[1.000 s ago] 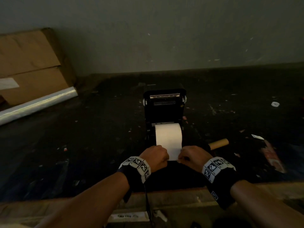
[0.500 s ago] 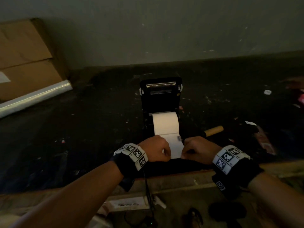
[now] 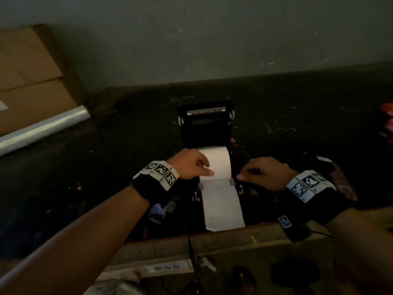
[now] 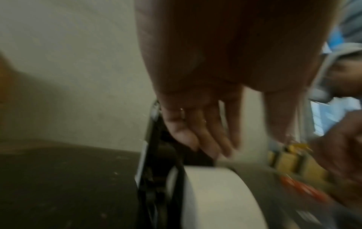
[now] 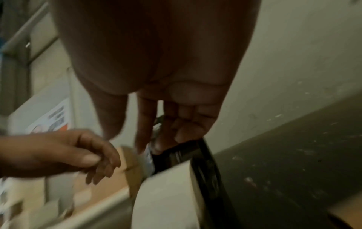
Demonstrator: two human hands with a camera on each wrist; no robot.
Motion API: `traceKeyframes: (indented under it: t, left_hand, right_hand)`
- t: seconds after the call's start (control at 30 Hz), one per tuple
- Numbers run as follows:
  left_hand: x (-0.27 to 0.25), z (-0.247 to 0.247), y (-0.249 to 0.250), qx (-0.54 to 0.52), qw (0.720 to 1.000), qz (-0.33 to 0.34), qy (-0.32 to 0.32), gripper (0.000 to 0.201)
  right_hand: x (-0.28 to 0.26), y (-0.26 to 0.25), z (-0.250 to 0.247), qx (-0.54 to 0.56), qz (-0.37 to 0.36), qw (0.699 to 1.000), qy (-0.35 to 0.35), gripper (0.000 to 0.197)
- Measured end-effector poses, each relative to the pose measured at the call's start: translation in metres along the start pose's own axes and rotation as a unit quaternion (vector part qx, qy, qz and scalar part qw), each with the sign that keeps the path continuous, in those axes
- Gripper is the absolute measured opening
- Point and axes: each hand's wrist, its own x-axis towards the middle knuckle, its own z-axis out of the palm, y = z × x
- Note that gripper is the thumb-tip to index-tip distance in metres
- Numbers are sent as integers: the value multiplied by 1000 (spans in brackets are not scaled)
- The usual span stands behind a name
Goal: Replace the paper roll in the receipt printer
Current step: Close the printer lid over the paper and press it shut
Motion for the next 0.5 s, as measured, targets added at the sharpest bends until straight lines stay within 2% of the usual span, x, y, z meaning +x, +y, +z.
traceKeyframes:
  t: [0.07,0.13,0.2,0.27,0.33,0.4,0.5]
  left_hand:
    - [12,-31,-9,-41,990,-56,122,38]
    - [27,-58,-23,-107,962,-116,225,36]
    - [45,-82,-37,-181,926,-164,288,38]
    - [62,-99,-46,-237,898,-192,318,46]
    - [77,-111,-49,-244,884,-208,340,51]
    - [93,-120,-50,-235,877,-223,356,53]
    - [116,-123,-53,-230,882,-248,328,55]
  right_hand:
    - [14,5,-25,50,30,997,41,19]
    - [32,10,-50,106,59,988,96,21]
    - [56,14,-74,122,74,979,149,27]
    - [84,15,-95,134,86,971,178,34]
    - [114,16,-109,152,91,963,204,40]
    - [143,18,-117,161,92,958,218,47]
    - [178,26,-114,191,102,958,189,56]
